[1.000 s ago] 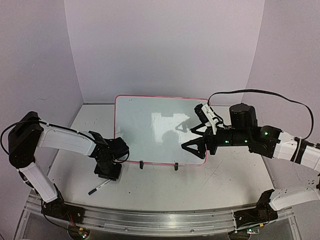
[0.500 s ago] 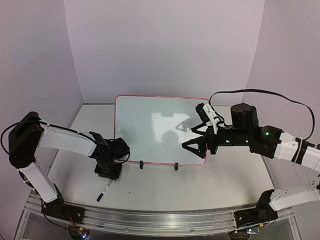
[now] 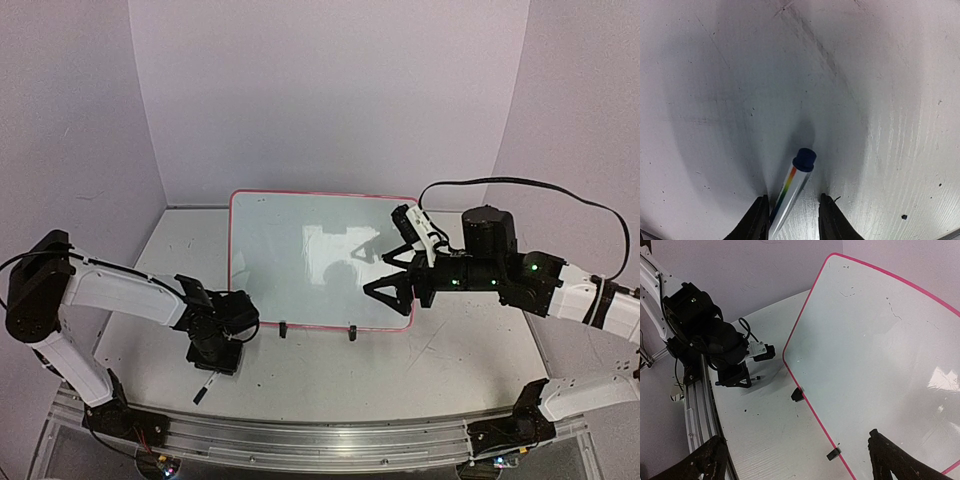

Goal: Write a sentence on the whiteboard
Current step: Pick up the whiteboard marker from the center of the board, then pass from the left arm to the right

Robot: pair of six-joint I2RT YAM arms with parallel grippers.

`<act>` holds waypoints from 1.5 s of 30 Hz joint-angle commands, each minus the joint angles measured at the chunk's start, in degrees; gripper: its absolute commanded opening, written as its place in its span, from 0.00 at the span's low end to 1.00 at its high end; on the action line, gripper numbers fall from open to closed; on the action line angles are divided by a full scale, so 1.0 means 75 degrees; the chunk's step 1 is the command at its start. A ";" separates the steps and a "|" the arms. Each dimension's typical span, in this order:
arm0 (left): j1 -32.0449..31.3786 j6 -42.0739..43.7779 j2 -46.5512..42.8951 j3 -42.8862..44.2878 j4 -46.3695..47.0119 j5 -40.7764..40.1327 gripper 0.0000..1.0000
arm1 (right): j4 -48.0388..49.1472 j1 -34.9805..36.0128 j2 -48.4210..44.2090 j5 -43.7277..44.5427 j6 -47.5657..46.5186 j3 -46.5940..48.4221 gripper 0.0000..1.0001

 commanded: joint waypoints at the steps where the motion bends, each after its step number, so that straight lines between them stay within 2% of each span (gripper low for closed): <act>1: -0.0086 -0.0059 0.0830 -0.0380 -0.0682 -0.0103 0.28 | 0.0337 -0.0033 -0.0084 0.0150 0.0108 -0.0024 0.98; 7: -0.0095 0.0139 0.1380 -0.0080 -0.0570 -0.0789 0.15 | 0.0314 -0.0031 -0.0321 0.0487 0.0435 -0.0126 0.98; 8: -0.0084 0.0239 0.1412 -0.0024 -0.0511 -0.0853 0.10 | 0.0292 -0.0036 -0.0363 0.0562 0.0491 -0.0166 0.98; 13: -0.0096 0.0721 0.1074 0.0493 -0.0391 -0.1089 0.01 | 0.0266 -0.0040 -0.0489 0.1127 0.0969 -0.0342 0.98; 16: -0.0096 0.1263 0.0710 0.0847 -0.0146 -0.1014 0.00 | 0.0271 -0.0032 -0.0515 0.1311 0.1297 -0.0417 0.98; 21: -0.0106 0.2432 -0.0248 0.1234 0.0969 -0.0120 0.00 | 0.0253 -0.0035 -0.0516 0.1455 0.1741 -0.0464 0.98; 22: -0.0107 0.2949 -0.0905 0.1200 0.1875 0.0460 0.00 | 0.0238 -0.0051 -0.0508 0.1380 0.1940 -0.0432 0.98; 25: -0.0108 0.3473 -0.1544 0.1017 0.2942 0.1041 0.00 | 0.0248 -0.0077 -0.0455 0.1075 0.2184 -0.0353 0.98; 26: -0.0107 0.3883 -0.1908 0.0845 0.3979 0.1362 0.00 | 0.0347 -0.0090 -0.0322 0.0830 0.2484 -0.0245 0.98; 28: -0.0114 0.4174 -0.1973 0.0836 0.4508 0.1486 0.00 | 0.0476 -0.0089 -0.0071 0.0617 0.2844 -0.0128 0.98; 29: -0.0107 0.4576 -0.1847 0.0905 0.5116 0.1531 0.00 | 0.0603 -0.0089 0.0302 0.0150 0.3201 0.0241 0.97; 32: -0.0106 0.4911 -0.1488 0.1192 0.5537 0.1502 0.00 | 0.0638 -0.0089 0.0989 -0.0360 0.3718 0.0814 0.91; 35: -0.0118 0.5196 -0.0952 0.1471 0.5766 0.1583 0.00 | 0.0917 -0.0082 0.1831 -0.0924 0.4349 0.1585 0.78; 41: -0.0175 0.5354 -0.0868 0.1475 0.6186 0.1735 0.00 | 0.0996 0.0019 0.2832 -0.0872 0.4835 0.2079 0.54; 45: -0.0208 0.5413 -0.0888 0.1384 0.6291 0.1791 0.00 | 0.0987 0.0203 0.3266 -0.0721 0.4899 0.2174 0.50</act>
